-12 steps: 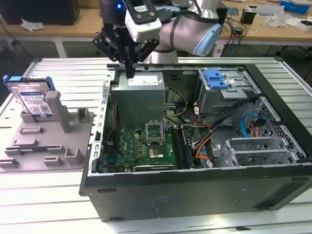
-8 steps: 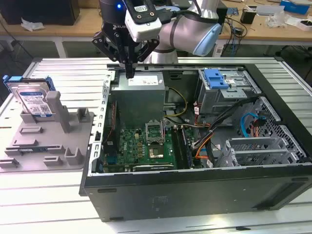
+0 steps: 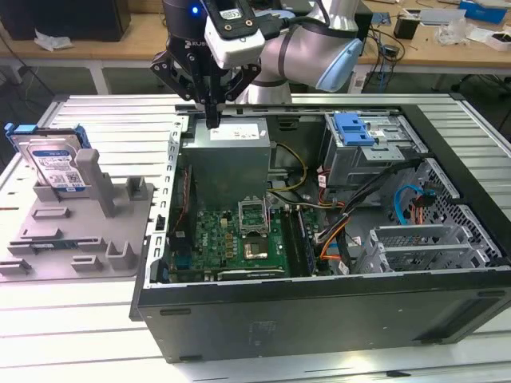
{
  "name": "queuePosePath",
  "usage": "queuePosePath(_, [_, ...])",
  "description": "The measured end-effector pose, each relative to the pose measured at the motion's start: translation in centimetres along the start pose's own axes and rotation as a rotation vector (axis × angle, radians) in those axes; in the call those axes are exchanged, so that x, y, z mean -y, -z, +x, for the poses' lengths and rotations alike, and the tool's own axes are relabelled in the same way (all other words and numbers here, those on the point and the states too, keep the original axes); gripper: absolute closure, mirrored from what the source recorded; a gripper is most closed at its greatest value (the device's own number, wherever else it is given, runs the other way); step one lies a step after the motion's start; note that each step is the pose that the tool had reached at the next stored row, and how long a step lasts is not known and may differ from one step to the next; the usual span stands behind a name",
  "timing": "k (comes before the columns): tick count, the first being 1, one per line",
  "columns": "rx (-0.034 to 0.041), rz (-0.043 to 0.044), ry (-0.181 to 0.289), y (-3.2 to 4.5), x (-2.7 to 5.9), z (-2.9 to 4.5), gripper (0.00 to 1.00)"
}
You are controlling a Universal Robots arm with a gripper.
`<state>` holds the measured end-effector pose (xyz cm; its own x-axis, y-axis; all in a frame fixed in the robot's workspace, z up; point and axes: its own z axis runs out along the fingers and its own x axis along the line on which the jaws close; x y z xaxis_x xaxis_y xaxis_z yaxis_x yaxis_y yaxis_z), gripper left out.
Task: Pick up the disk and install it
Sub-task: 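Reach for the disk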
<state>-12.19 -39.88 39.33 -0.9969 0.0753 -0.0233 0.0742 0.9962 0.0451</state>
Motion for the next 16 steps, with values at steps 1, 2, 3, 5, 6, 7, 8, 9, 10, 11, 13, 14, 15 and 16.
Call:
queuePosePath(1, [0.0000,0.0000,0.000,0.00,0.00,0.00,0.89])
queuePosePath(2, [-0.0001,0.0001,0.000,0.00,0.00,0.00,0.89])
queuePosePath(3, [0.0000,0.0000,0.000,-0.03,0.00,0.17,0.89])
queuePosePath(5, [0.0000,0.0001,0.000,-0.09,-0.13,2.03,0.89])
queuePosePath(6, [0.0001,-0.0001,0.000,-0.15,-0.25,2.93,0.89])
queuePosePath(7, [0.0002,-0.0002,-0.001,-0.18,-0.34,3.34,0.89])
queuePosePath(8, [0.0000,0.0000,-0.001,-0.21,-0.44,3.76,0.89])
queuePosePath(9, [0.0000,0.0001,-0.001,-0.26,-0.61,4.39,0.89])
queuePosePath(10, [0.0000,0.0001,-0.001,-0.32,-0.79,4.93,0.89])
queuePosePath(11, [0.0000,0.0000,-0.001,-0.37,-0.91,5.29,0.89])
queuePosePath(13, [0.0001,0.0000,-0.001,-0.47,-1.18,6.12,0.89])
queuePosePath(14, [-0.0001,0.0001,-0.001,-0.57,-1.46,6.96,0.89])
queuePosePath(15, [0.0000,0.0001,-0.001,-0.66,-1.70,7.70,0.89])
queuePosePath(16, [0.0000,0.0001,-0.001,-0.75,-1.93,8.41,0.89])
